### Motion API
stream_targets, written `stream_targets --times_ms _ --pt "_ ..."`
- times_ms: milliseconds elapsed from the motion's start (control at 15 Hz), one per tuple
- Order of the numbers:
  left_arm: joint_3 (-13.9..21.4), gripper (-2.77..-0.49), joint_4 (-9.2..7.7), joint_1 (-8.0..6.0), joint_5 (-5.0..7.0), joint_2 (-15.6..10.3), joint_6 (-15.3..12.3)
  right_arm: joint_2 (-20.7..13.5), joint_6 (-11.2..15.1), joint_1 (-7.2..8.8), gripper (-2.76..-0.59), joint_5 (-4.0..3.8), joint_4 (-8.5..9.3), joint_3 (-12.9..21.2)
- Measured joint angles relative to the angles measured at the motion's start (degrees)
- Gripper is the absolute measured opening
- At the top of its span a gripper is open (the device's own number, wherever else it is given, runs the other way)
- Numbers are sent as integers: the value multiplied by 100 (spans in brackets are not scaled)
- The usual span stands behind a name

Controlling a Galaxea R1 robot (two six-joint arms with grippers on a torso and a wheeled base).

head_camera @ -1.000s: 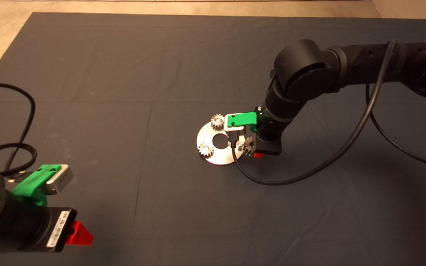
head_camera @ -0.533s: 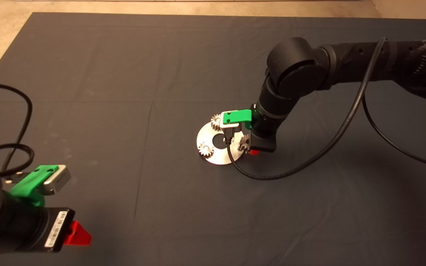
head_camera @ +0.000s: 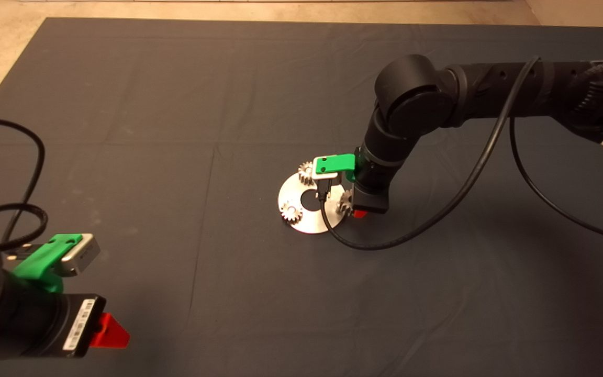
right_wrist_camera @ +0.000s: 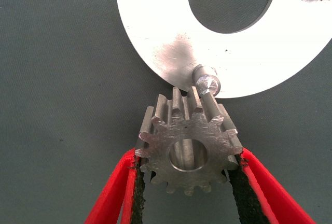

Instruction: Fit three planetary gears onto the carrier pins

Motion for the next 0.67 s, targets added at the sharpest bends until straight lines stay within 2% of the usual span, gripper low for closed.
stream_targets --times_ms 333,667 --pt "0 -108 0 0 0 0 0 156 -25 -4 -234 2 -107 -138" --pt "0 -108 0 0 0 0 0 322 -111 -94 -234 -2 -207 -353"
